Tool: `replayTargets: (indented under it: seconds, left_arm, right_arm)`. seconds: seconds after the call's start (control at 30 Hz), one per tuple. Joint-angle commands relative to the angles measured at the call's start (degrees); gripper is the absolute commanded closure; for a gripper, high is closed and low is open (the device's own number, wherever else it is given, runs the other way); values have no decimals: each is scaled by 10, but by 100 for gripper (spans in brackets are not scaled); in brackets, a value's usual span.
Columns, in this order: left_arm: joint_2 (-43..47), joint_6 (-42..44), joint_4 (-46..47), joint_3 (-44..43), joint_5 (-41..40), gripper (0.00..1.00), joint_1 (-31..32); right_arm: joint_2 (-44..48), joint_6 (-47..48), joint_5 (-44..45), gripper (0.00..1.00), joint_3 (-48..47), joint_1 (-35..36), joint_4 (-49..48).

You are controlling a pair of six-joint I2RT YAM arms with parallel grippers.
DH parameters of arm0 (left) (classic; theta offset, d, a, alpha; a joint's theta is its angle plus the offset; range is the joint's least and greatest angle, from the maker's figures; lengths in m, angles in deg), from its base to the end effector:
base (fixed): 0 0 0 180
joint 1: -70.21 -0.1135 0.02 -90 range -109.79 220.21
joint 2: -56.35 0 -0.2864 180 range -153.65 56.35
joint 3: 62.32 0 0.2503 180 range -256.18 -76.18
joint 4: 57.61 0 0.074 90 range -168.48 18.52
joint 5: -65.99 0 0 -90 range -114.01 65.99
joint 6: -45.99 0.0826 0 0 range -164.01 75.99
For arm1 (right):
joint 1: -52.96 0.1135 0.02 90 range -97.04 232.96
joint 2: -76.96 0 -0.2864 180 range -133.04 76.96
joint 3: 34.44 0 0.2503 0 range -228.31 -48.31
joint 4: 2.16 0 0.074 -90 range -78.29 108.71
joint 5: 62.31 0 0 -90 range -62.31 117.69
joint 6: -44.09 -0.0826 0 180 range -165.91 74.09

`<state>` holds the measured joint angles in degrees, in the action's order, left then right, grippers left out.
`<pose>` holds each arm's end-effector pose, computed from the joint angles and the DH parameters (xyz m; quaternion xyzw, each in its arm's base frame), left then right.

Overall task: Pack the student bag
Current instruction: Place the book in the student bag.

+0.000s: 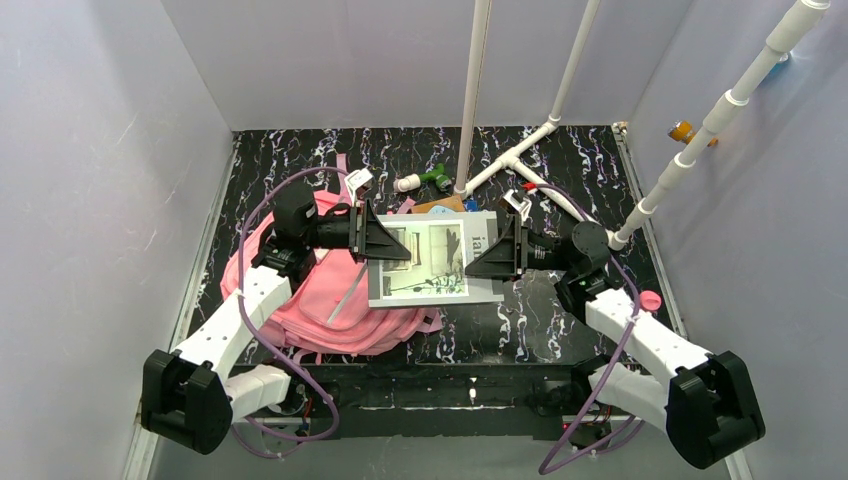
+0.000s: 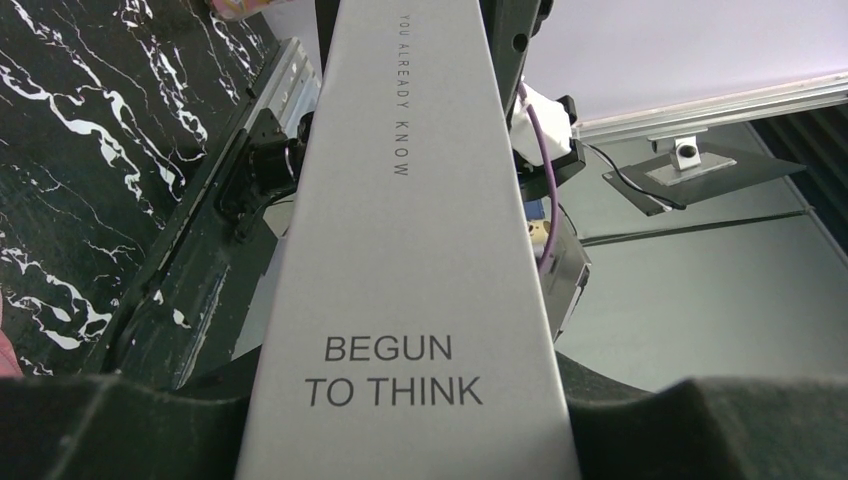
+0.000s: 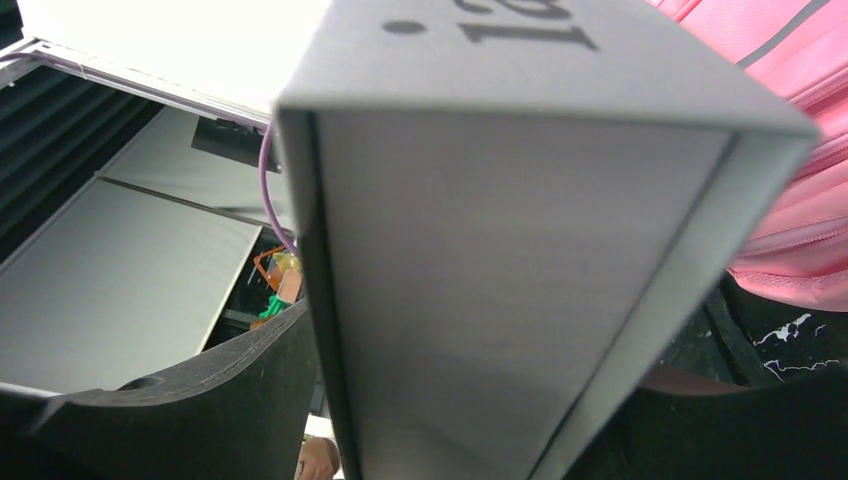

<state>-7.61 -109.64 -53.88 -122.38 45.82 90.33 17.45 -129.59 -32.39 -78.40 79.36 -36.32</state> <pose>0.2048 -0.1576 0.3535 0.1481 0.6918 -0.6910 0.1485 0.1697 0.1642 0.3300 -0.1147 0.6382 0.7436 0.1635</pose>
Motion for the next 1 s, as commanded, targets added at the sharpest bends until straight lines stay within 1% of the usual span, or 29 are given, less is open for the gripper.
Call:
replayTargets:
  seconds: [0.0, 0.13, 0.2, 0.27, 0.37, 0.43, 0.47, 0.5, 0.57, 0.6, 0.63, 0.7, 0.73, 0.77, 0.8, 0.83, 0.87, 0.93, 0.97]
  left_arm:
    - [10, 0, 14, -23, 28, 77, 1]
    - [19, 4, 14, -12, 34, 77, 1]
    - [20, 1, 13, -9, 35, 77, 1]
    - [22, 1, 14, -7, 36, 77, 2]
    - [23, 4, 14, -7, 36, 75, 3]
    - [20, 1, 14, -6, 35, 73, 3]
    - [17, -2, 14, -5, 35, 70, 3]
    - [15, -3, 14, -5, 34, 63, 3]
    - [16, -5, 13, -6, 29, 48, 3]
    - [18, -4, 9, -7, 24, 40, 3]
    - [21, 3, -1, -11, 18, 28, 3]
    - [28, 43, -60, -28, -1, 6, 3]
    - [32, 76, -108, -42, -14, 2, 3]
    - [35, 137, -196, -65, -46, 2, 3]
    - [37, 215, -296, -99, -84, 2, 3]
    - [37, 278, -398, -127, -143, 2, 3]
    - [36, 322, -476, -153, -213, 2, 3]
    - [32, 375, -581, -192, -351, 2, 3]
    - [35, 385, -609, -200, -405, 2, 3]
  right_arm:
    - [21, 4, 15, 24, 18, 0, -20]
    - [17, -23, 23, 29, 32, -1, -56]
    - [11, -50, 26, 34, 35, -1, -89]
    - [7, -69, 27, 35, 33, -1, -114]
    - [4, -69, 27, 37, 26, -1, -113]
    - [3, -69, 32, 43, 28, -1, -109]
    - [3, -69, 35, 47, 30, -1, -109]
    - [2, -69, 36, 50, 32, -1, -109]
    - [2, -70, 39, 62, 37, -1, -109]
    - [3, -71, 41, 71, 39, -2, -107]
    - [6, -74, 43, 78, 42, -4, -106]
    - [15, -77, 49, 86, 47, -13, -95]
    - [22, -76, 53, 90, 49, -21, -82]
    - [31, -68, 55, 95, 48, -32, -55]
    - [41, -40, 55, 98, 44, -44, -7]
    - [54, -6, 55, 99, 34, -60, 58]
    - [67, 44, 56, 99, 21, -76, 148]
    - [86, 126, 62, 99, -5, -109, 283]
    - [90, 168, 66, 99, -17, -123, 346]
